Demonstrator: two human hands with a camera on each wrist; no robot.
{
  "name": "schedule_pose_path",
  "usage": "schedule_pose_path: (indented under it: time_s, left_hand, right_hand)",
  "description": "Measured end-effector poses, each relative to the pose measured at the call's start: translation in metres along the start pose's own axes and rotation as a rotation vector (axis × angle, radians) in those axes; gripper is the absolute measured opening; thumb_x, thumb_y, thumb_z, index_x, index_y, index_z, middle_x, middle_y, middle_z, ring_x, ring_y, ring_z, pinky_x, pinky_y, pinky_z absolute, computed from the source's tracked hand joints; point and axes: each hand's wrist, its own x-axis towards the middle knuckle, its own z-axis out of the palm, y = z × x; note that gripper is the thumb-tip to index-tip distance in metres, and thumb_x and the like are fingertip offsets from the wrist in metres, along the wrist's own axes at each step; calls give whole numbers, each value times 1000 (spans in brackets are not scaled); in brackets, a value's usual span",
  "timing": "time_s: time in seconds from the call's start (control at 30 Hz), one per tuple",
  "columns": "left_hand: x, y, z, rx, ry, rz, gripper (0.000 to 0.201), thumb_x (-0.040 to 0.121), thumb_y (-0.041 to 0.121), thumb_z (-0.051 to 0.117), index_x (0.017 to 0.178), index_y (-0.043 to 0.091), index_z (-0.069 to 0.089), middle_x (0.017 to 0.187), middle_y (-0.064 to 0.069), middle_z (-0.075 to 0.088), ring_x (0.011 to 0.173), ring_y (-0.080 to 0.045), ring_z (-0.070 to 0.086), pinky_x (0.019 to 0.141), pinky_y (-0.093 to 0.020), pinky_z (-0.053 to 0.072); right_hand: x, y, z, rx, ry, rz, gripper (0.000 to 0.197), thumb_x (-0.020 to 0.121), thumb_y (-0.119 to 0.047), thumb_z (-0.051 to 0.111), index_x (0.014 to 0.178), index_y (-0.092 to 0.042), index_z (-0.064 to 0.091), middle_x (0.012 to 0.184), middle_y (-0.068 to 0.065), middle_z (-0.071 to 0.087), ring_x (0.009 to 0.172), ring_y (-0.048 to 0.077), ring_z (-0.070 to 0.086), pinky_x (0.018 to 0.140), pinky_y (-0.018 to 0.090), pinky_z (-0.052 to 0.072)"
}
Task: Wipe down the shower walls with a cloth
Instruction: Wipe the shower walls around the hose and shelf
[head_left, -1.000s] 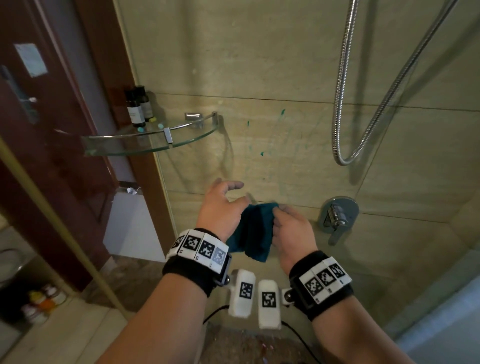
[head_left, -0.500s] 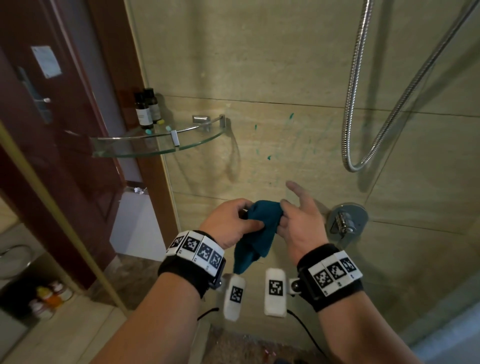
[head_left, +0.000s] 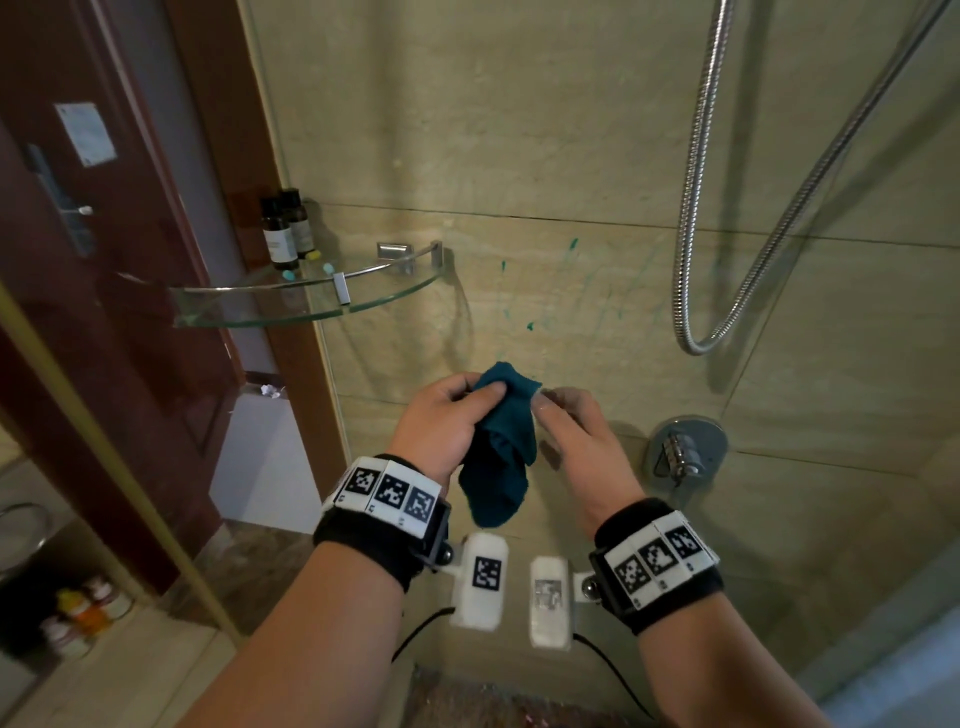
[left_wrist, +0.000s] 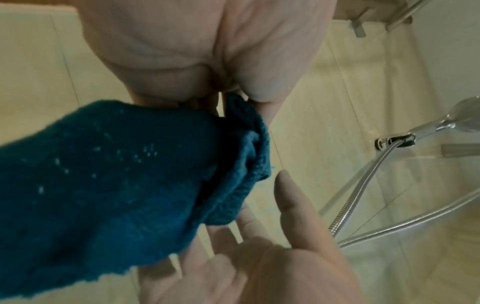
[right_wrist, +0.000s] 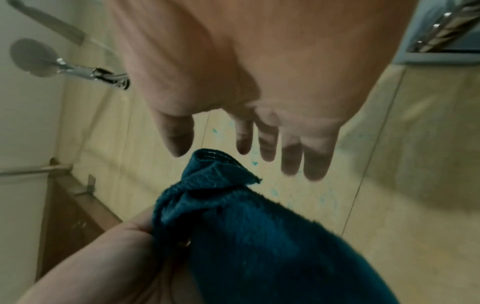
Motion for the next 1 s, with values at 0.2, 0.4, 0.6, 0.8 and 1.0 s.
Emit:
schedule_pose_path:
  time_s: [0.2,0.4,0.6,0.8,1.0]
  left_hand:
    - [3,4,13,-144,-60,-8,37,99,4,64,130,25,66,103,-17,75,86,-26,72,70,-37,59]
    - [6,7,21,-188,12,60,32,101,-2,58,123,19,67,107,-10,73,95,-24,72,79,-43,63]
    - [7,6,25,61,-28,118,17,96,3,68,107,15,74,99,-3,77,89,-12,72,69,-23,56]
    - [8,6,28,363,-119,131,16,87,19,81,101,25,80,99,2,78,96,-10,73,87,-26,58]
    - [16,18,28,604,-86,227,59,87,38,81,142,33,58,142,2,54,127,-12,53,109,-38,47]
  right_hand:
    - [-6,1,-12,343,-250,238,57,102,-36,61,145,-62,35,131,-3,70,121,27,67,103,58,50]
    - [-7,7,-21,317,-198,503,50,102,-57,50,138,-22,56,126,23,68,101,49,71,83,55,60]
    - [-3,-2,-26,580,-215,490,54,105,-51,46,142,-12,51,127,28,67,111,45,69,84,45,62]
    - [2,-10,-18,685,-152,364,47,103,-38,54,139,-8,60,128,20,69,107,31,72,82,39,61]
    - [18,-23,-18,597,-100,148,34,103,-10,55,137,-8,59,129,25,66,120,40,65,97,52,56]
